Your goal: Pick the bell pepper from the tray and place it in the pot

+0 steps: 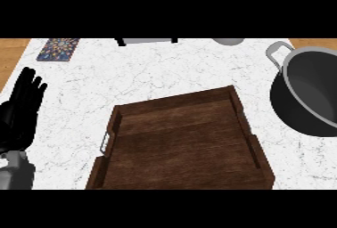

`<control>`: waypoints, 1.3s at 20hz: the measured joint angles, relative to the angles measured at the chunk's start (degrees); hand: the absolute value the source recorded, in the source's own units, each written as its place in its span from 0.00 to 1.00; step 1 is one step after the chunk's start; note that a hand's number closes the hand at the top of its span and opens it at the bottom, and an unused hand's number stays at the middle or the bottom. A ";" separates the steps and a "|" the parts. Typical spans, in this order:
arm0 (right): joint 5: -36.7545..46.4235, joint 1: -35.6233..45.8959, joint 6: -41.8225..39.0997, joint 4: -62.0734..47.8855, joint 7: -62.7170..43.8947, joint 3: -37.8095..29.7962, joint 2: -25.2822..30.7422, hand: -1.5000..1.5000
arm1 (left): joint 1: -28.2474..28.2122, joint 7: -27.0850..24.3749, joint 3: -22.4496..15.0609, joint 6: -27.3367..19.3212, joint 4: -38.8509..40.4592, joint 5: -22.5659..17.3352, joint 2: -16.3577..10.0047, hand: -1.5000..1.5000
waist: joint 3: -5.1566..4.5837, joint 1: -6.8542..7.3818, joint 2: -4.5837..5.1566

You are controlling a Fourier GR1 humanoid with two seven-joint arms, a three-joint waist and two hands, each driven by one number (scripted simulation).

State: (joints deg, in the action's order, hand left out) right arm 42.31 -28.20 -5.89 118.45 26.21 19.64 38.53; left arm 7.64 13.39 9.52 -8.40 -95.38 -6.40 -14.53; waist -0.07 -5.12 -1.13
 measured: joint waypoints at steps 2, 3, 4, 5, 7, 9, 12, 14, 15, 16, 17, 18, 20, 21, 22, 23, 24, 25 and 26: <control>-5.36 -3.62 2.37 2.85 1.73 -4.25 -0.63 1.00 | -0.50 -0.32 0.05 -0.03 -0.07 0.02 0.18 0.50 | 0.05 -0.12 0.10; -7.95 -5.20 3.30 4.50 2.25 -6.57 -0.95 1.00 | -0.41 -0.08 -0.21 -0.24 -0.37 0.17 0.39 0.50 | 0.06 -0.05 0.14; -10.38 -6.63 4.39 5.75 2.87 -9.07 -1.38 1.00 | -0.50 0.11 -0.51 -0.32 -0.77 0.40 0.47 0.50 | 0.07 0.11 0.17; -12.92 -7.98 5.35 6.51 4.03 -11.91 -1.54 1.00 | -0.19 0.18 -0.55 -0.36 -0.64 0.38 0.55 0.50 | 0.09 0.11 0.22; -19.42 -9.93 5.44 8.33 5.10 -17.74 -1.66 1.00 | 0.26 0.27 -0.84 -0.25 -0.66 0.41 0.66 0.50 | 0.09 0.67 0.40; -25.90 -11.95 4.94 9.74 5.88 -23.58 -1.91 1.00 | 0.26 0.13 -1.31 -0.49 -0.85 0.79 1.11 0.50 | 0.08 1.19 0.50; -34.70 -12.79 3.48 8.09 7.68 -33.39 -1.53 1.00 | 1.48 0.55 -1.79 -0.38 -0.42 0.98 1.20 0.50 | 0.07 2.09 0.68; -39.85 -12.13 1.55 6.36 7.09 -38.54 -1.17 1.00 | 1.77 0.60 -2.52 -0.45 -0.64 1.43 1.63 0.50 | 0.07 2.91 0.81; -41.89 -11.28 0.51 5.13 6.41 -40.70 -0.77 1.00 | 1.93 0.84 -2.55 -0.25 -0.90 1.32 1.57 0.50 | 0.06 3.32 0.87; -44.48 -10.40 -0.99 4.06 5.48 -43.00 0.09 1.00 | 2.53 0.72 -2.37 -0.06 -0.27 1.28 1.39 0.50 | 0.06 3.58 0.93; -46.50 -9.20 -2.41 2.19 5.02 -44.58 0.79 1.00 | 2.40 0.76 -2.76 0.05 -0.61 1.39 1.63 0.50 | 0.05 3.91 0.97; -48.38 -8.03 -3.89 0.26 4.91 -45.80 1.30 1.00 | 2.77 0.60 -3.11 -0.10 -0.34 1.69 1.96 0.50 | 0.05 4.12 1.01; -49.67 -4.70 -5.74 -4.13 4.41 -47.31 2.31 1.00 | 2.50 -0.33 -2.87 0.48 0.26 1.42 2.08 0.50 | 0.06 4.58 1.08; -50.23 -2.67 -6.65 -6.67 3.77 -47.98 3.34 1.00 | 3.06 -0.33 -2.91 0.55 0.58 1.53 2.05 0.50 | 0.06 4.77 1.12; -50.36 -0.49 -7.36 -8.38 2.74 -47.86 3.87 1.00 | 3.31 -0.19 -3.00 0.61 0.73 1.66 2.08 0.50 | 0.07 4.92 1.13; -51.32 1.32 -8.50 -10.16 1.61 -48.27 4.68 1.00 | 3.33 -0.05 -3.43 0.34 0.57 2.05 2.47 0.50 | 0.08 5.03 1.14; -52.34 2.92 -9.67 -11.33 0.11 -48.55 5.41 1.00 | 3.45 -0.46 -3.26 0.64 1.20 2.07 2.33 0.50 | 0.08 5.09 1.16; -52.34 5.01 -10.18 -13.31 -0.58 -48.31 5.73 1.00 | 2.93 -0.89 -3.19 1.03 1.22 1.93 2.37 0.50 | 0.07 5.21 1.17; -51.21 7.43 -9.90 -16.14 -0.40 -47.56 5.95 1.00 | 3.70 -0.81 -3.26 1.02 1.79 1.96 2.50 0.50 | 0.06 5.36 1.21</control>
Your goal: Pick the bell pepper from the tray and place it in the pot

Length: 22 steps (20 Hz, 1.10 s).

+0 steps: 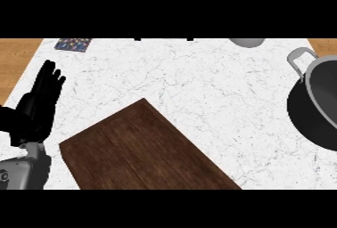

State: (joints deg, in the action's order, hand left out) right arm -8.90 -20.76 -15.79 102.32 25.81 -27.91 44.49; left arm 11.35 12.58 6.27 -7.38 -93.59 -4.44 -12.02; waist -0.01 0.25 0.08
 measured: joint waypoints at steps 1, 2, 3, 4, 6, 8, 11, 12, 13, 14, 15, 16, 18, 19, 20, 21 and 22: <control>-0.29 2.22 -0.59 -2.42 -0.27 0.38 0.29 1.00 | 0.11 -0.62 0.35 0.34 0.55 -0.16 -0.16 0.50 | 0.02 0.09 0.03; -0.92 4.10 -1.12 -4.07 -0.93 1.27 0.07 1.00 | -0.04 -0.54 0.45 0.59 0.42 -0.32 -0.26 0.50 | 0.02 0.24 0.04; -0.31 6.30 -1.07 -6.93 -0.21 2.31 -0.33 1.00 | 0.46 0.17 0.20 0.23 0.12 -0.20 0.02 0.50 | 0.02 0.39 0.06; 1.81 8.38 0.19 -9.38 0.91 3.01 -0.46 1.00 | 0.49 0.49 0.21 0.43 -0.23 -0.34 -0.10 0.50 | 0.05 0.60 0.09; 7.86 10.66 5.52 -11.15 2.13 3.36 -0.45 1.00 | -0.07 0.19 -0.45 0.37 -0.59 -0.06 0.48 0.50 | 0.09 1.22 0.23; 13.63 13.01 10.72 -13.73 3.21 4.22 -0.70 1.00 | 0.07 -0.04 -0.56 0.71 -0.39 -0.12 0.45 0.50 | 0.10 1.48 0.33; 21.07 18.76 16.85 -20.61 4.46 6.89 -0.90 1.00 | 1.50 0.20 -1.11 0.40 0.31 0.43 0.80 0.50 | 0.11 1.80 0.46; 23.11 21.26 18.34 -23.52 4.96 8.12 -1.20 1.00 | 2.07 0.59 -0.95 0.44 0.40 0.33 0.65 0.50 | 0.11 1.83 0.45; 24.84 23.22 19.37 -26.47 6.12 9.10 -1.49 1.00 | 1.93 0.62 -0.78 0.53 0.44 0.25 0.62 0.50 | 0.10 1.67 0.40; 26.51 25.57 20.50 -30.18 7.28 9.98 -1.66 1.00 | 2.06 0.32 -0.77 0.47 0.73 0.40 0.68 0.50 | 0.11 1.80 0.44; 27.99 28.07 21.27 -33.00 7.76 10.90 -1.82 1.00 | 1.98 -0.11 -0.09 0.95 1.43 -0.02 0.29 0.50 | 0.11 1.69 0.42; 29.26 29.57 22.09 -36.53 9.37 11.52 -2.17 1.00 | 1.72 0.15 -0.27 0.73 0.99 0.10 0.55 0.50 | 0.09 1.65 0.39; 31.39 33.63 23.32 -43.70 11.65 12.75 -2.98 1.00 | 1.94 -0.51 -0.49 0.26 1.51 0.58 1.13 0.50 | 0.10 1.61 0.41; 31.70 35.33 22.97 -46.92 12.31 13.18 -3.47 1.00 | 2.40 0.15 -0.46 0.35 1.32 0.45 0.98 0.50 | 0.12 1.68 0.43; 32.20 37.25 22.48 -49.86 12.08 13.63 -3.74 0.00 | 2.43 0.84 -0.52 0.24 0.67 0.42 0.98 0.50 | 0.14 1.74 0.42; 32.84 38.82 21.87 -52.72 11.79 13.99 -3.54 0.00 | 1.90 0.80 -0.50 0.68 0.14 0.18 0.81 0.50 | 0.00 1.83 0.36; 33.13 40.29 20.75 -55.62 11.84 14.16 -3.21 0.00 | 2.19 0.99 -0.42 0.77 0.23 0.08 0.72 0.50 | -0.09 1.85 0.37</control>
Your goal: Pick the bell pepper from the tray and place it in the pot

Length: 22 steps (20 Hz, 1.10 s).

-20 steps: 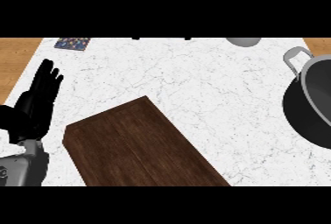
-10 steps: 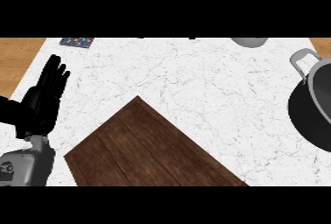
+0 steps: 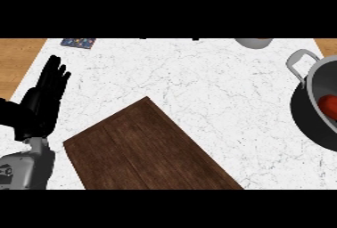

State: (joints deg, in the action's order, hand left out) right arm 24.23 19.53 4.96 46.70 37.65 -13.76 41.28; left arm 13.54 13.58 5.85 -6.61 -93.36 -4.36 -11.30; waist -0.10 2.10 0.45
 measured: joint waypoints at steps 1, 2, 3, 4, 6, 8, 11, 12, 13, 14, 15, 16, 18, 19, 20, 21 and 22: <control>0.44 1.07 -0.74 -2.47 0.46 0.38 -0.09 0.00 | 0.10 -0.06 0.12 0.09 0.13 -0.11 -0.02 0.50 | -0.19 -0.08 -0.05; 0.56 1.85 -1.99 -4.46 1.29 0.67 -0.06 0.00 | -0.07 0.38 0.10 0.10 -0.41 -0.11 -0.12 0.50 | -0.35 -0.13 -0.13; 0.76 2.97 -3.40 -6.57 2.10 0.97 0.21 0.00 | 0.07 0.04 0.29 0.18 -0.03 -0.14 -0.19 0.50 | -0.45 -0.13 -0.11; 0.87 3.77 -4.94 -8.32 3.04 1.30 0.35 0.00 | -0.19 0.19 0.25 0.40 -0.39 -0.29 -0.25 0.50 | -0.57 0.00 -0.13; 0.57 5.74 -8.72 -11.27 4.55 1.64 0.68 0.00 | -0.14 0.30 0.14 0.30 -0.39 -0.16 -0.14 0.50 | -0.69 -0.02 -0.14; -0.56 6.94 -11.96 -13.34 6.40 1.26 0.17 0.00 | 0.06 -0.17 0.40 0.21 0.23 -0.15 -0.07 0.50 | -0.88 -0.31 -0.18; -3.95 8.61 -17.53 -15.89 8.65 -0.96 -0.20 0.00 | 0.01 -0.48 0.30 -0.14 0.54 0.14 0.30 0.50 | -1.01 -0.62 -0.27; -5.35 9.24 -19.68 -16.76 9.18 -1.99 -0.03 0.00 | -0.14 -0.42 0.22 -0.03 0.42 0.13 0.29 0.50 | -0.96 -0.68 -0.30; -6.59 9.66 -21.30 -17.85 9.61 -3.00 0.13 0.00 | -0.30 -0.57 0.23 -0.06 0.38 0.07 0.43 0.50 | -0.88 -0.72 -0.28; -7.91 10.48 -22.63 -18.84 9.29 -4.09 0.36 0.00 | 0.15 -0.10 0.33 -0.18 0.27 0.18 0.19 0.50 | -0.76 -0.79 -0.26; -8.95 10.83 -23.39 -20.09 9.27 -5.05 0.59 0.00 | -0.03 -0.48 0.52 0.01 0.56 0.01 0.16 0.50 | -0.70 -0.78 -0.19; -10.30 11.40 -24.74 -21.31 8.81 -6.17 1.16 0.00 | -0.24 -0.51 0.49 -0.01 0.37 -0.03 0.29 0.50 | -0.51 -0.72 -0.14; -12.46 12.23 -26.95 -23.70 8.03 -7.91 2.09 0.00 | 0.11 0.08 0.58 0.05 0.22 -0.12 0.08 0.50 | -0.24 -0.68 -0.03; -13.25 12.49 -27.77 -24.84 7.87 -8.58 2.70 0.00 | 0.04 -0.20 0.73 -0.01 0.47 -0.07 0.09 0.50 | -0.14 -0.65 0.03; -13.98 12.98 -28.58 -25.98 7.43 -9.26 3.65 0.00 | -0.26 -0.06 0.46 -0.14 -0.07 0.13 0.26 0.50 | -0.02 -0.51 0.08; -14.75 13.22 -29.76 -26.99 6.92 -9.94 4.99 0.00 | -0.36 -0.02 0.34 -0.17 -0.14 0.21 0.35 0.50 | 0.09 -0.45 0.16; -15.29 13.48 -30.65 -27.90 6.46 -10.39 5.92 0.00 | -0.45 0.22 0.35 -0.10 -0.29 0.19 0.25 0.50 | 0.17 -0.34 0.22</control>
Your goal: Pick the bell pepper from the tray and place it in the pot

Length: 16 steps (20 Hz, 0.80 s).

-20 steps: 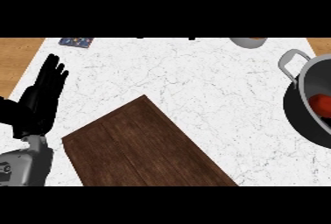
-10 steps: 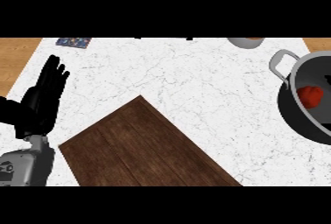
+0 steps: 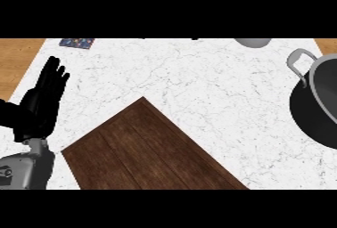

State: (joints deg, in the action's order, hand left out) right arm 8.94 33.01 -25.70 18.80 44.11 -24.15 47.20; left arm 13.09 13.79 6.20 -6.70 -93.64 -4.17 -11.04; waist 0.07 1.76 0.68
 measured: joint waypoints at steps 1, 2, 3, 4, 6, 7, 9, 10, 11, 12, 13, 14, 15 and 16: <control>-0.50 -0.12 -0.67 -0.76 -0.17 -0.45 0.99 0.00 | -0.61 -0.26 -0.08 0.10 -0.20 -0.05 0.17 0.50 | 0.06 0.07 0.04; -0.89 -0.20 -0.99 -1.40 -0.24 -0.81 1.66 0.00 | -0.69 -0.48 0.19 0.50 -0.16 -0.33 -0.11 0.50 | 0.13 0.18 0.13; -1.28 -0.11 -1.70 -1.92 -0.67 -1.08 2.51 0.00 | -0.48 -0.69 0.28 0.51 0.09 -0.35 -0.12 0.50 | 0.20 0.22 0.24; -1.59 -0.40 -2.42 -2.33 -0.90 -1.28 3.46 0.00 | -0.49 -1.01 0.38 0.49 0.40 -0.31 -0.08 0.50 | 0.24 0.15 0.29; -2.18 -0.36 -3.66 -2.94 -1.82 -1.60 4.96 0.00 | -1.34 -1.73 0.33 0.86 0.33 -0.50 0.10 0.50 | 0.31 0.34 0.33; -2.51 -0.28 -4.22 -3.11 -2.24 -1.78 5.67 0.00 | -1.18 -1.83 0.16 0.68 0.30 -0.32 0.29 0.50 | 0.34 0.31 0.36; -2.84 -0.64 -5.13 -3.18 -2.69 -1.79 6.70 0.00 | -1.15 -1.79 0.60 1.08 0.34 -0.72 -0.13 0.50 | 0.40 0.37 0.41; -2.89 -1.02 -5.44 -3.13 -2.77 -1.68 7.19 0.00 | -1.16 -1.96 0.60 1.13 0.54 -0.73 -0.08 0.50 | 0.45 0.30 0.46; -3.23 -1.27 -5.65 -3.23 -2.94 -1.90 7.71 0.00 | -1.35 -2.00 0.64 1.15 0.29 -0.73 -0.13 0.50 | 0.49 0.36 0.46; -3.32 -1.55 -5.83 -3.10 -2.97 -1.82 7.97 0.00 | -1.20 -1.83 0.34 0.88 0.19 -0.50 0.15 0.50 | 0.52 0.28 0.47; -3.50 -1.68 -6.22 -2.96 -3.24 -1.83 8.67 0.00 | -1.09 -1.82 0.47 0.90 0.15 -0.49 -0.02 0.50 | 0.55 0.27 0.48; -3.63 -2.16 -6.29 -2.86 -3.17 -1.81 8.97 0.00 | -1.17 -1.85 0.75 1.09 0.02 -0.64 -0.34 0.50 | 0.57 0.28 0.48; -3.71 -2.53 -6.60 -2.68 -3.27 -1.72 9.48 0.00 | -1.14 -1.80 0.82 1.09 0.03 -0.69 -0.36 0.50 | 0.60 0.20 0.48; -3.82 -2.68 -6.66 -2.51 -3.35 -1.62 9.55 0.00 | -1.13 -1.56 0.68 1.10 -0.17 -0.71 -0.29 0.50 | 0.63 0.28 0.48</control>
State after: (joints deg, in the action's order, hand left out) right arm 5.12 30.33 -32.35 16.29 40.76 -25.77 56.74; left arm 11.96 12.24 6.88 -5.60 -93.81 -4.87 -11.34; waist 0.69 2.04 1.15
